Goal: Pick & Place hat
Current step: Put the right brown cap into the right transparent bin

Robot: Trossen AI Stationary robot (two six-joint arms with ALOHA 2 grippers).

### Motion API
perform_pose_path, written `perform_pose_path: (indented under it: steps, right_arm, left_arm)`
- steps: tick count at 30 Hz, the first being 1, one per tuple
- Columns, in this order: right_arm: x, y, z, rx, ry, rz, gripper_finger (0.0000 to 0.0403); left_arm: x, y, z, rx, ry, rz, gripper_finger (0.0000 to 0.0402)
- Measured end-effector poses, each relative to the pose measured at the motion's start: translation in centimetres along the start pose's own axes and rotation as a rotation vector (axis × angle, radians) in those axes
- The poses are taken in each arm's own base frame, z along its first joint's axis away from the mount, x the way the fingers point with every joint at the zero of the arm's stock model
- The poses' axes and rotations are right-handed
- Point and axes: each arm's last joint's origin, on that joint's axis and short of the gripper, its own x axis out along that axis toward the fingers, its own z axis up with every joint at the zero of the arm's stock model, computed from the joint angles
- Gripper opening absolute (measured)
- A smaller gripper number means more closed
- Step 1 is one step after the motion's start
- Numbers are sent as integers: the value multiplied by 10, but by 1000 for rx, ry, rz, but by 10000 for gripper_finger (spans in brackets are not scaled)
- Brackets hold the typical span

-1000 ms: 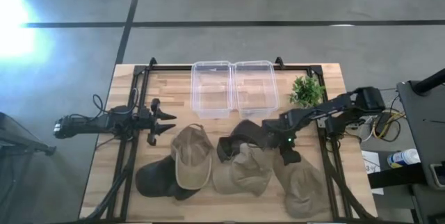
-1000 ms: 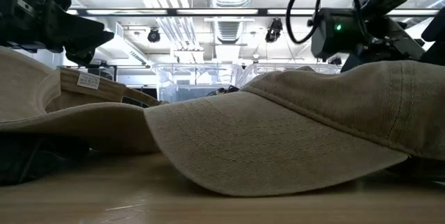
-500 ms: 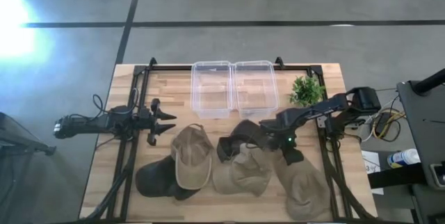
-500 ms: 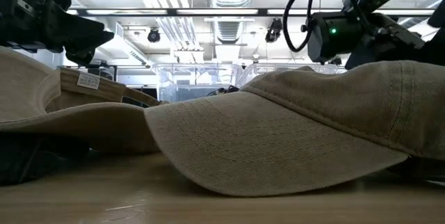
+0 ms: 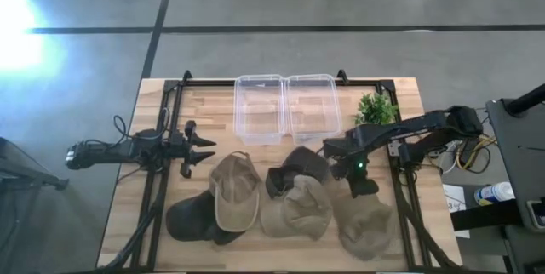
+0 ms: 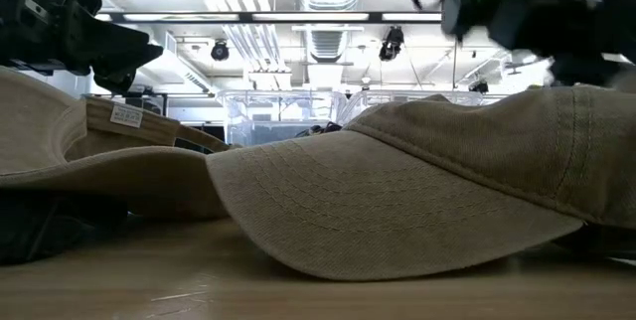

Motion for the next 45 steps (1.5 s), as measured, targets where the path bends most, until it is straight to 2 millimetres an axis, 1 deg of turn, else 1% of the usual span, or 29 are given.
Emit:
perform_pose_path:
  steps: [3, 6, 9, 14, 17, 21, 24, 27, 29, 31, 34, 36, 38, 42, 45]
  right_arm:
    - [-25, 17, -1, -8, -77, -96, 14]
    - [-54, 37, -8, 8, -150, -148, 14]
    - [-83, 58, -18, 30, -244, -160, 14]
    - [-130, 92, -42, -4, -483, -183, 13]
    - [-156, 106, -58, 4, -654, -340, 13]
    - [-187, 122, -77, 19, -910, -579, 13]
    - [-206, 133, -87, 51, -1137, -734, 13]
    - [-219, 138, -90, 111, -1327, -868, 13]
    - [-223, 136, -89, 210, -1418, -933, 13]
    - [-223, 129, -84, 325, -1452, -967, 13]
    - [-218, 110, -68, 481, -1427, -944, 13]
    - [-212, 94, -55, 556, -1355, -927, 13]
    - [-208, 80, -40, 577, -1309, -880, 13]
    - [-204, 57, -11, 568, -1310, -831, 13]
    - [-204, 43, 2, 630, -1328, -811, 13]
  left_arm:
    - [0, 0, 0, 0, 0, 0, 142]
    - [0, 0, 0, 0, 0, 0, 142]
    - [0, 0, 0, 0, -1, 0, 142]
    - [0, 0, 0, 0, -1, 0, 142]
    - [0, 0, 0, 0, -1, 0, 142]
    - [0, 0, 0, 0, -1, 0, 142]
    - [0, 0, 0, 0, -1, 0, 142]
    - [0, 0, 0, 0, -1, 0, 142]
    - [0, 0, 0, 0, -1, 0, 142]
    - [0, 0, 0, 0, -1, 0, 142]
    - [0, 0, 0, 0, -1, 0, 142]
    - [0, 0, 0, 0, -1, 0, 142]
    - [0, 0, 0, 0, -1, 0, 142]
    - [0, 0, 0, 0, -1, 0, 142]
    - [0, 0, 0, 0, -1, 0, 142]
